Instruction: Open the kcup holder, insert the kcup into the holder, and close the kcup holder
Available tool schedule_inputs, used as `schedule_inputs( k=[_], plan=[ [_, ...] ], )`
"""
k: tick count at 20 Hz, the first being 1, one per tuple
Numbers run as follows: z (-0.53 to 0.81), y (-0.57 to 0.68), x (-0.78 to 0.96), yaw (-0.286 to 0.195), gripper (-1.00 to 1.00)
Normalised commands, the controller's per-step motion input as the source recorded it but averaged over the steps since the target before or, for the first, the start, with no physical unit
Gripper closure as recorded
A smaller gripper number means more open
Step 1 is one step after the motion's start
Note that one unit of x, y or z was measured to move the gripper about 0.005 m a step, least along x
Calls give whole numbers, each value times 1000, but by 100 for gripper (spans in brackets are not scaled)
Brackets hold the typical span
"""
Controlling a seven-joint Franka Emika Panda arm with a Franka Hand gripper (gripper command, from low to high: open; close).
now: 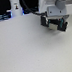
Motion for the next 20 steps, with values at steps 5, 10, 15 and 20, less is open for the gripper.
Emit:
schedule_inputs(
  k=[5,10,15,20],
  plan=[
    [-178,352,-783,109,-100],
    [-179,363,-783,107,-100],
    [-182,380,-785,100,-100],
    [-67,399,-747,83,-100]
  ],
)
